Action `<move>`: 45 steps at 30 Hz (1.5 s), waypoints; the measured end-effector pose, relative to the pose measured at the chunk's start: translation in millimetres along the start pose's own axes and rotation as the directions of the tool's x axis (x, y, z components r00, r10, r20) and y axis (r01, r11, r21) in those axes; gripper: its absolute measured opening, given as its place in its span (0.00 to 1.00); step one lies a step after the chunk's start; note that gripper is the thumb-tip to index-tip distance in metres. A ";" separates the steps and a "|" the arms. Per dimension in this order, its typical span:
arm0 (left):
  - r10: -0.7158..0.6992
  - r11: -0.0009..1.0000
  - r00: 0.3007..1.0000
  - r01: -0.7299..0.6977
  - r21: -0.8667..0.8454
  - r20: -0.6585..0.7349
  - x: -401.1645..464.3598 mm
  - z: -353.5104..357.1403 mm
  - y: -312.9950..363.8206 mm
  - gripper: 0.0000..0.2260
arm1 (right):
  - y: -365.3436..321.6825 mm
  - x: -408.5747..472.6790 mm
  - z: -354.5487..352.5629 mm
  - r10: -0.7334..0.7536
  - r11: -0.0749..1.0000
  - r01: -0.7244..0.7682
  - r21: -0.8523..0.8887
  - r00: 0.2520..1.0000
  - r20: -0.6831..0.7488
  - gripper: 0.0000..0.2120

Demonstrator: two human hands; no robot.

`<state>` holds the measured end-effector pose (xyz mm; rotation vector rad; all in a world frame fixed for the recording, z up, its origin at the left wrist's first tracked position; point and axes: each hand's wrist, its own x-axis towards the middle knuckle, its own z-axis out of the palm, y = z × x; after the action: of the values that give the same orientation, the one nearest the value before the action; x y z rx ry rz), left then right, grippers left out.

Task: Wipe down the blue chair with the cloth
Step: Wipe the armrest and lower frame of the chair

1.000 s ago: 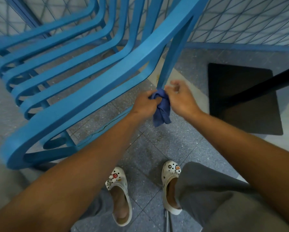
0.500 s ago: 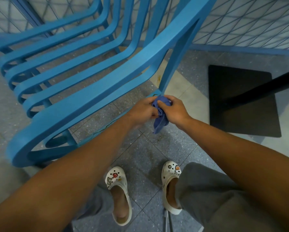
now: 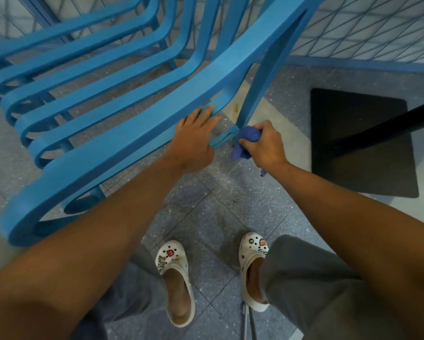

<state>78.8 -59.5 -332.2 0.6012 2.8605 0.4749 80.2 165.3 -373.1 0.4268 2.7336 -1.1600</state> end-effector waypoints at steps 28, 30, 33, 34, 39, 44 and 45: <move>0.041 0.994 0.999 -0.039 -0.101 0.011 -2.0 -6.9 -9.4 0.27 | 18.4 30.6 -18.4 0.075 0.996 -0.080 0.041 0.992 0.101 0.10; 0.044 0.994 0.999 -0.042 -0.100 0.022 -2.5 -9.0 -8.1 0.27 | 26.3 28.8 -23.9 0.116 0.990 -0.127 0.054 0.979 0.166 0.12; 0.048 0.993 0.998 -0.045 -0.107 0.028 -8.5 -9.6 -5.8 0.27 | 32.8 24.1 -24.7 0.164 0.984 -0.175 0.031 0.963 0.213 0.20; 0.043 0.994 0.999 -0.040 -0.103 0.026 -13.2 -8.6 -3.9 0.27 | 34.2 21.8 -23.2 0.162 0.986 -0.166 -0.002 0.962 0.218 0.22; 0.080 0.987 0.997 -0.082 -0.137 -0.021 -46.7 -0.2 5.9 0.27 | 30.2 11.9 -8.3 0.103 0.985 -0.129 0.117 0.973 0.206 0.15; 0.044 0.975 0.999 -0.039 -0.220 0.016 -66.8 12.0 -1.1 0.26 | 11.1 1.7 22.7 0.117 0.927 -0.105 0.361 0.993 -0.013 0.15; 0.012 0.973 1.000 -0.007 -0.230 0.023 -68.1 14.6 -4.2 0.26 | 7.3 1.2 29.2 0.160 0.914 -0.126 0.386 0.985 -0.058 0.17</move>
<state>142.3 -87.6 -339.9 0.5742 2.7261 0.7816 81.9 149.3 -398.6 0.7276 2.4851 -1.6717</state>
